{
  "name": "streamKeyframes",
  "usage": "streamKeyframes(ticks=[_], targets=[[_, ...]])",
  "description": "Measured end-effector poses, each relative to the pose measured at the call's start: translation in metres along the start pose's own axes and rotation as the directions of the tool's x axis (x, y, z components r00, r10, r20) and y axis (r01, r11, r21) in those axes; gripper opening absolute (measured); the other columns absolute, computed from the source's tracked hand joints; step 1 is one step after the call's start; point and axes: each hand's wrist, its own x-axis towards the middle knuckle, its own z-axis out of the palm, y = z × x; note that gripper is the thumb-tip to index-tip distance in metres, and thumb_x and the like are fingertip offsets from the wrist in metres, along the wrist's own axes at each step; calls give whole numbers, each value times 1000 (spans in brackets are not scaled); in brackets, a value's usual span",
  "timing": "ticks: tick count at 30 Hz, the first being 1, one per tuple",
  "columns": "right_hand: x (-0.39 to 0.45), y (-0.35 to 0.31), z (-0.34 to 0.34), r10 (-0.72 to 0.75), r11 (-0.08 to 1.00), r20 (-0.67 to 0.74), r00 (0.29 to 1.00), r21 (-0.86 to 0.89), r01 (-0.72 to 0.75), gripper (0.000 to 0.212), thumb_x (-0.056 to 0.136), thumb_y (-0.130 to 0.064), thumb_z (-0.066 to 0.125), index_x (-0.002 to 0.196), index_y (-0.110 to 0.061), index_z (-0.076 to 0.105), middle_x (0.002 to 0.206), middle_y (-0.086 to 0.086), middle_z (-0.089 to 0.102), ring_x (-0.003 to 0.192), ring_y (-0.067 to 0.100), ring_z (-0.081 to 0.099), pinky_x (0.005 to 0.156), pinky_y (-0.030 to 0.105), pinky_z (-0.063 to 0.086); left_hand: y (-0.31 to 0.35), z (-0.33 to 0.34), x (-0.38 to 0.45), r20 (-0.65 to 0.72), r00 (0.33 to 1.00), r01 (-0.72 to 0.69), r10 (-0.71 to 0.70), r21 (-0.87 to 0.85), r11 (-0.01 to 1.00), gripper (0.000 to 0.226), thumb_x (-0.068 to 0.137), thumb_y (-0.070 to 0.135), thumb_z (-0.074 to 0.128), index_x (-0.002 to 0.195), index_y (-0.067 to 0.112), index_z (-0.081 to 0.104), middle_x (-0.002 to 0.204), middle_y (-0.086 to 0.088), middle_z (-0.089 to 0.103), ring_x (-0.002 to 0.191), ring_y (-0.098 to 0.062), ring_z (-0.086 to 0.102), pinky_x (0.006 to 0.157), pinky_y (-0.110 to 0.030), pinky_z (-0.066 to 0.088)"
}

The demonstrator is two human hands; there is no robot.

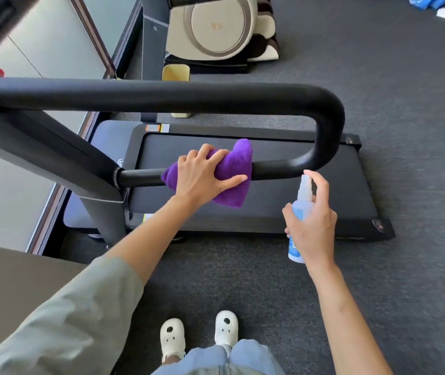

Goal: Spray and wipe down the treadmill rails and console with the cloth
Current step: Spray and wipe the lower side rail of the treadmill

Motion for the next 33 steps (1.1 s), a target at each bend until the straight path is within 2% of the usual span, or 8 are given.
streamKeyframes(ticks=[4,7,11,18,21,24,29,33], targets=[[2,-5,5,-35,999,20,999,-6,35,65,85,-1,63,135,-36,40,94,5,66,65,36,64,66,50,57,60,18,16,25,997,-68,67,46,997,82,71,88,39,135,38,50,131,3,54,109,-27,54,87,-40,41],[5,-5,7,-63,997,29,998,-38,64,66,84,-1,64,135,-36,39,103,7,68,68,36,66,68,50,58,71,23,22,44,997,-68,67,15,998,83,68,88,47,131,34,53,124,2,56,103,-25,55,84,-39,41],[7,-8,16,-53,997,54,997,-54,56,64,84,-1,61,134,-36,41,90,2,66,62,40,62,66,51,56,17,14,2,-36,990,-134,135,36,990,80,69,83,53,128,28,55,120,-3,57,100,-26,56,82,-40,43],[7,-20,36,-103,993,123,987,-46,110,63,86,-2,61,135,-35,41,78,2,61,58,36,61,58,49,55,-103,-9,-48,-150,982,120,-114,33,992,84,64,84,52,121,23,62,121,-5,58,108,-32,52,94,-46,36],[6,-25,42,-111,992,145,983,-36,117,63,86,-2,61,135,-35,40,83,2,62,60,36,61,61,49,56,-88,-8,-38,-75,988,144,-138,84,986,84,64,84,54,125,26,57,126,-3,56,114,-33,49,97,-49,36],[5,-34,47,-122,991,159,980,-35,129,63,86,-3,61,136,-36,40,94,6,66,66,38,63,66,50,57,-66,-11,-23,13,998,64,-67,127,990,91,64,90,39,132,31,51,129,0,55,113,-31,51,93,-45,38],[0,-46,56,-152,986,158,976,-42,160,64,86,-3,64,135,-35,39,108,8,67,71,38,67,68,50,58,5,11,-12,-26,999,-42,45,97,994,81,71,83,49,135,33,51,130,-2,55,111,-30,51,91,-44,37],[-11,-47,57,-117,991,132,984,-55,125,65,84,-3,62,134,-38,40,92,5,66,64,39,64,66,50,57,-21,5,-21,-75,997,8,-6,32,999,76,71,80,56,128,29,56,128,-2,54,111,-28,51,94,-43,36]])
